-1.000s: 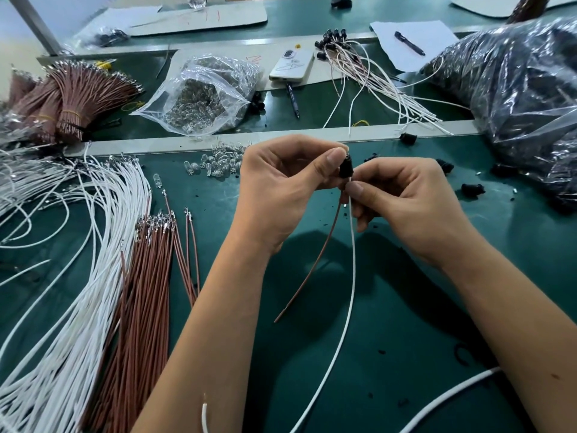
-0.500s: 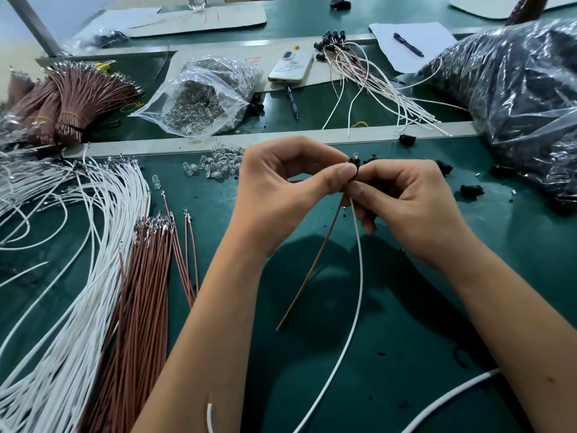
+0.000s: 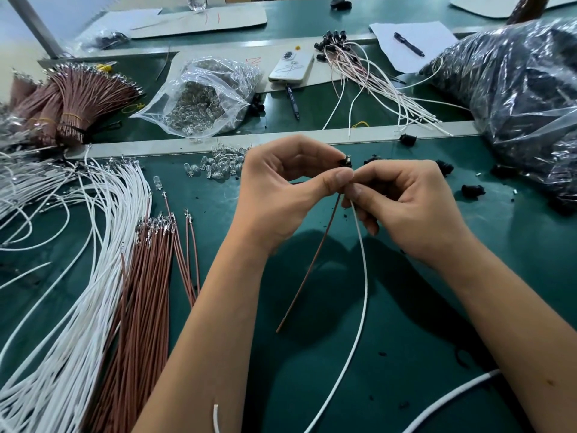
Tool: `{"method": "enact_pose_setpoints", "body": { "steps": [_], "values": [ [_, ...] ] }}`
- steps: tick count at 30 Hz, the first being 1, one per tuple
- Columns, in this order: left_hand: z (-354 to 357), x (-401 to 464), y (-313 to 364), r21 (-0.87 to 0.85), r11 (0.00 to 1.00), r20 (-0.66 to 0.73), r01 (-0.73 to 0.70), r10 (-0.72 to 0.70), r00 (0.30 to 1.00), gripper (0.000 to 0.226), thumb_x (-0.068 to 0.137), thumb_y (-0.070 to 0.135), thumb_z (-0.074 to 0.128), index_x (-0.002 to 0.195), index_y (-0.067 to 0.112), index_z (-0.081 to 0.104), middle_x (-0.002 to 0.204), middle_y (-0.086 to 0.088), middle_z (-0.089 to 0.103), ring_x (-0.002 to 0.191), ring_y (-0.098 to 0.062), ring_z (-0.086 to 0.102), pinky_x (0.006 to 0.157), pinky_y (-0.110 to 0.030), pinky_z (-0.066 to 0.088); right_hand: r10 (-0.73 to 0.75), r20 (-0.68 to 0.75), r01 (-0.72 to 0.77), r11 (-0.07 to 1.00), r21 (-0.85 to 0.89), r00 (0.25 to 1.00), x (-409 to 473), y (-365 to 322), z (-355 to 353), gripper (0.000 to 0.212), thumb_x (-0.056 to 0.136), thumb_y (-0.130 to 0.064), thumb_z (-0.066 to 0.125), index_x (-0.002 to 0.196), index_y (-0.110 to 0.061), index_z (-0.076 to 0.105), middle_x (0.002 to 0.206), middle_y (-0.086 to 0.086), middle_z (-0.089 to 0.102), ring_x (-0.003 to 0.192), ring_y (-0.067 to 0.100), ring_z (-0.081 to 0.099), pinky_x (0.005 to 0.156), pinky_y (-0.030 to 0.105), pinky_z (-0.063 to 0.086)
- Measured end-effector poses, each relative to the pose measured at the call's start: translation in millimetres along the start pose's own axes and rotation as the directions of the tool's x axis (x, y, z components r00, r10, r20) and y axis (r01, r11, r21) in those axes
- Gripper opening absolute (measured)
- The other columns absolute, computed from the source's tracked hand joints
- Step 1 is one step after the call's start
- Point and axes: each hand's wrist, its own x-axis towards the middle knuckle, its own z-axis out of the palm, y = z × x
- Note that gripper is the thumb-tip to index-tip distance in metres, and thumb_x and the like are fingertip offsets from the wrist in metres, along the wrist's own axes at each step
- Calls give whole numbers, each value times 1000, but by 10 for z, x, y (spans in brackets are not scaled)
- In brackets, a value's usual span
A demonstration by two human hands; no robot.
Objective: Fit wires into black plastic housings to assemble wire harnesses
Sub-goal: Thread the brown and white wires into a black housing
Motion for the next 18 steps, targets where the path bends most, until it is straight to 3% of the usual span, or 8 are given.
{"method": "enact_pose_setpoints", "body": {
  "steps": [4, 8, 18],
  "values": [
    [-11, 0, 9, -28, 999, -4, 29, -29, 1000, 30, 78, -2, 81, 106, 8, 73, 86, -11, 73, 74, -21, 70, 71, -30, 56, -8, 2, 8, 1000, -11, 1000, 2, 26, 0, 9, 96, -6, 68, 92, -8, 75, 72, 16, 67, 52, 14, 56, 45, 33, 49],
    [-2, 7, 14, 55, 998, 18, -22, 21, 1000, 42, 84, -4, 76, 123, 12, 70, 88, -14, 67, 74, -20, 68, 69, -30, 58, -6, 1, 6, 1000, -13, 1000, 6, 48, -6, 9, 97, -5, 68, 92, -7, 75, 70, 17, 66, 51, 16, 55, 45, 34, 49],
    [31, -5, 9, 160, 985, -8, -58, 60, 998, 17, 84, -1, 76, 97, 6, 69, 85, -6, 68, 68, -20, 67, 63, -35, 60, 36, 18, -37, 999, 18, 999, 11, 48, 3, 10, 99, 2, 64, 94, 5, 72, 62, -3, 63, 52, 15, 56, 46, 30, 51]
  ]
}}
